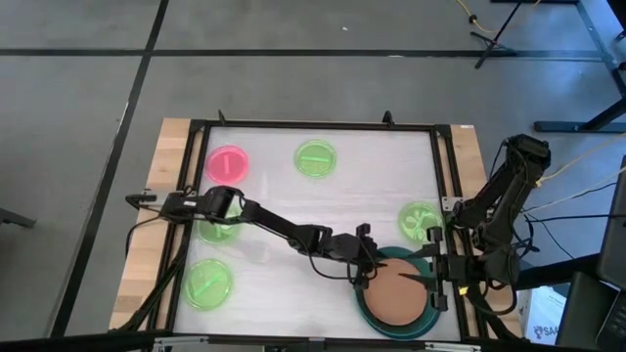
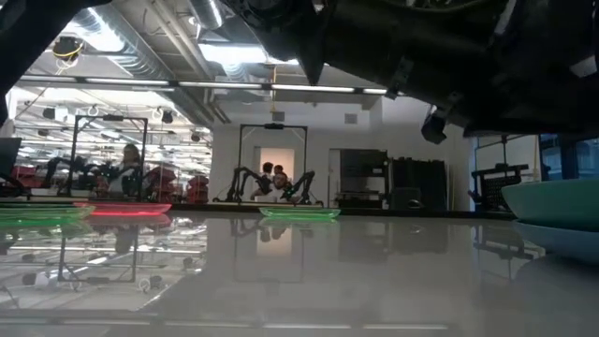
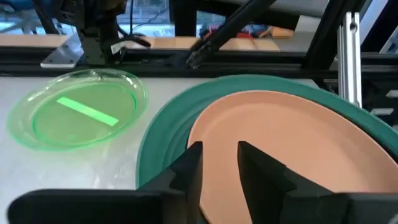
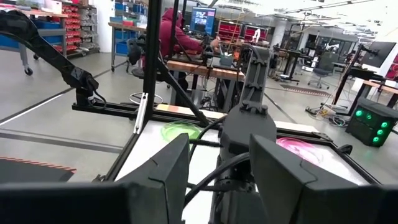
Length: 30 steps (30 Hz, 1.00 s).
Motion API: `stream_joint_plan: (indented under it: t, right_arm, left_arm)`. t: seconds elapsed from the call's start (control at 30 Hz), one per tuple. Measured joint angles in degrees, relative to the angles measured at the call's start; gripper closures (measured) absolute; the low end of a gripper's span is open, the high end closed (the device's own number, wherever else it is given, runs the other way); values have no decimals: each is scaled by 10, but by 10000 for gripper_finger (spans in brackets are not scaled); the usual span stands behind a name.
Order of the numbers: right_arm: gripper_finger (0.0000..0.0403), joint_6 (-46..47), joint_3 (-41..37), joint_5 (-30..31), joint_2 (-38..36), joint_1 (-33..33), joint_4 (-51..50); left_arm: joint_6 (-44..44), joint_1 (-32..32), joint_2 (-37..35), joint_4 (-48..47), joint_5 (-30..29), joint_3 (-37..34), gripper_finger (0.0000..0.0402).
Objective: Stack plastic plates
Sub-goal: Stack the green plate on top of the orange plate
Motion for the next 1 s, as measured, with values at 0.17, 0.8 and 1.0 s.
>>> stream_joint_plan:
  t: [0.17,0.8,1.0]
  right_arm:
    - [242,6,0,0,0,1,-7]
    - [242,-33,0,0,0,-27,-18]
    - [242,-35,0,0,0,-91,-41]
  left_arm:
    - [0,-5,-37,-65,0,0,301]
    - [-201,-128,-189,-584,-211,0,304]
    - [-431,-184,-207,-797,-241,-12,304]
